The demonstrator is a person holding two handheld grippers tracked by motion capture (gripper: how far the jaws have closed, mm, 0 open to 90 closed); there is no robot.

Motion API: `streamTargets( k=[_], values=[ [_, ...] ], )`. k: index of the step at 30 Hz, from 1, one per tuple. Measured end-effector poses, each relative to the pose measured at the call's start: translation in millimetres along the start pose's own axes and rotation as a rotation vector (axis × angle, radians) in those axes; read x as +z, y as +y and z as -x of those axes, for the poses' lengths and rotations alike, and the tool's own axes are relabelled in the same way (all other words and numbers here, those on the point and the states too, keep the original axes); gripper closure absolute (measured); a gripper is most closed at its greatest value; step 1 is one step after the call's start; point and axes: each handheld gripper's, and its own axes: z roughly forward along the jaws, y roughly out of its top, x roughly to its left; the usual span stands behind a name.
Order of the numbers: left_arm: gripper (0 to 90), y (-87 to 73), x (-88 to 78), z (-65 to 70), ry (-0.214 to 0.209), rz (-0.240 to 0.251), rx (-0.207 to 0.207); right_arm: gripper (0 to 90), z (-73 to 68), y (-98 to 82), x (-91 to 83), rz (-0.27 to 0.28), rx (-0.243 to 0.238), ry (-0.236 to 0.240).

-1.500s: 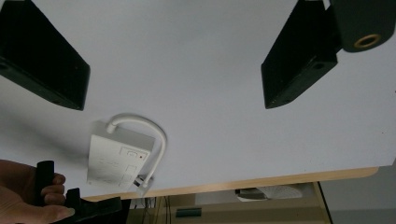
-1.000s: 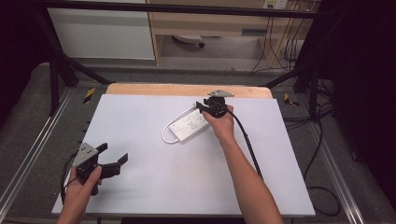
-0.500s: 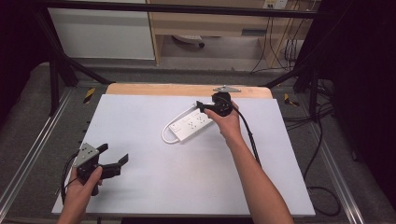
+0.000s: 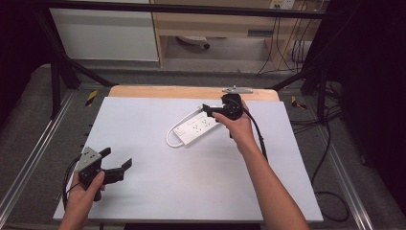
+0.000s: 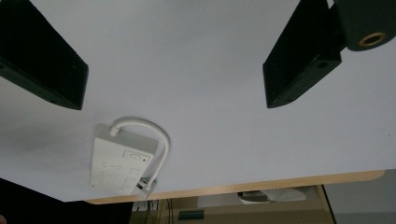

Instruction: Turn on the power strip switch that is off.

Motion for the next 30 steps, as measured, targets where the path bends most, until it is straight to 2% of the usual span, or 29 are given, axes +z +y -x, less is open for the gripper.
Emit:
streamTargets(
  k=[13,30],
  values=[
    [6.6,-0.1,-0.9,-0.2,-0.002,0.004,-0.003,5.4,-1.6,-2.9,-28.9,0.032,-0.010,0.015],
    [6.6,-0.3,-1.6,-0.7,0.000,0.003,-0.010,4.4,12.9,-24.0,-73.8,0.085,-0.012,0.006]
  ],
)
